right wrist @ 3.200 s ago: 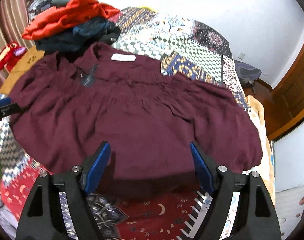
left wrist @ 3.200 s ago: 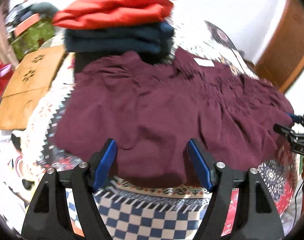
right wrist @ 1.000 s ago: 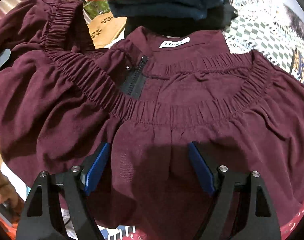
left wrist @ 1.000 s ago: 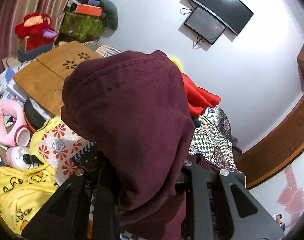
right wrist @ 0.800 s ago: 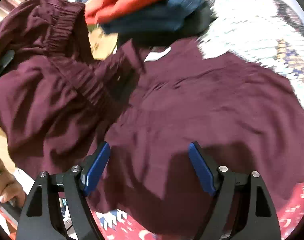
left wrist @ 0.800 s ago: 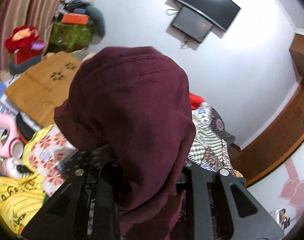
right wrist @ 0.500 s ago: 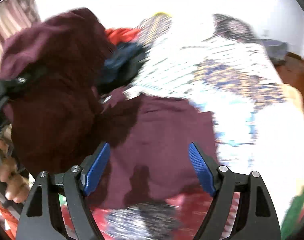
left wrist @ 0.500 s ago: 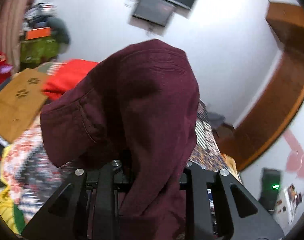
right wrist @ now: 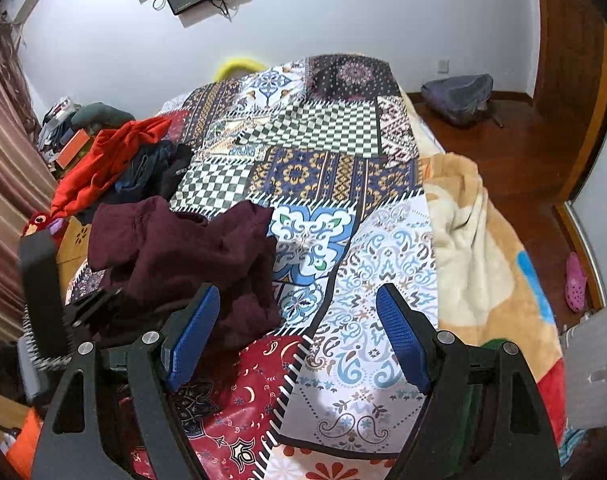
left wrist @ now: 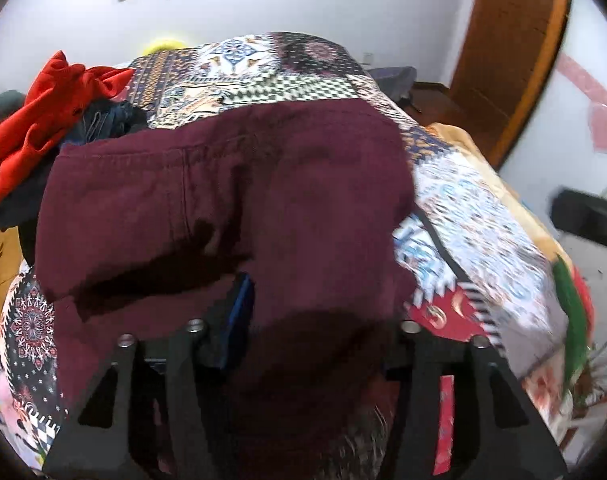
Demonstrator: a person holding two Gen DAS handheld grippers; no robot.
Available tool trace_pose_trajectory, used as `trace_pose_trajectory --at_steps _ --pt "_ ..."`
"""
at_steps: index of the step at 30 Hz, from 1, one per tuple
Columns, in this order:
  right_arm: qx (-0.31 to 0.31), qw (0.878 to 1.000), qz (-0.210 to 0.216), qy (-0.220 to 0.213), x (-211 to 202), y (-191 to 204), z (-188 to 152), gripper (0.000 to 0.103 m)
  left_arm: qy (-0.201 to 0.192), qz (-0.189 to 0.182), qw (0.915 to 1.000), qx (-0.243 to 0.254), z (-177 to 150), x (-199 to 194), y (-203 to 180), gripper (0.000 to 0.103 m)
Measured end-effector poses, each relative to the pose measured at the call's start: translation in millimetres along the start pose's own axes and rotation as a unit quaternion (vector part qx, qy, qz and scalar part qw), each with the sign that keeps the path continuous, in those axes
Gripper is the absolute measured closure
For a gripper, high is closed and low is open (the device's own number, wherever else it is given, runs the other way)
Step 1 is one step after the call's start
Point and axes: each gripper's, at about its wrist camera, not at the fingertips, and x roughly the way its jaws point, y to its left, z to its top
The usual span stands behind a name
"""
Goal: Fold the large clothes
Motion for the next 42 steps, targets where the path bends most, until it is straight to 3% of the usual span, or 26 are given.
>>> trace_pose_trajectory --at_steps 3,6,10,13,16,19,22,27,33,42 --pt "-0.003 1.000 0.006 -0.008 -4.0 3.0 2.5 0.025 -0.003 -0.038 0.9993 0.005 -7.7 -20.3 3.1 0.037" --pt "-0.017 1.000 0.018 -0.014 -7.0 16.5 4.2 0.025 -0.018 -0.048 0.9986 0.010 -13.2 -51.7 0.3 0.034" --pt "-0.053 0.998 0.035 -0.015 -4.2 47.3 8.2 0.025 -0.049 -0.026 0.9985 0.005 -26.9 -86.7 26.6 0.029" --pt "-0.077 0.996 0.046 -0.009 4.3 68.2 12.0 0.025 -0.069 0.000 0.9976 -0.010 -33.0 -100.4 53.7 0.019" --pt "-0.096 0.993 0.063 0.006 19.5 88.9 16.9 0.025 -0.068 0.032 0.9964 -0.039 -37.2 -96.5 85.0 0.017" --pt "-0.108 0.991 0.073 0.022 36.3 102.9 21.2 0.025 -0.034 0.042 0.9961 -0.070 -50.5 -79.7 114.8 0.017" --pt "-0.111 0.991 0.055 0.041 53.8 105.3 21.5 0.025 0.014 0.029 0.9964 -0.078 -70.7 -57.0 127.9 0.017" --pt "-0.137 0.988 -0.015 0.064 75.5 85.2 9.7 0.023 0.017 0.006 0.9931 -0.116 -102.4 -41.7 135.0 0.015" --pt "-0.105 0.987 0.019 0.123 102.1 41.5 -12.4 0.017 0.018 0.000 0.9933 -0.114 -112.7 -37.9 131.7 0.015" --pt "-0.087 0.986 0.039 0.140 102.2 36.8 -17.7 0.017 0.027 -0.001 0.9946 -0.101 -106.9 -29.8 133.5 0.014"
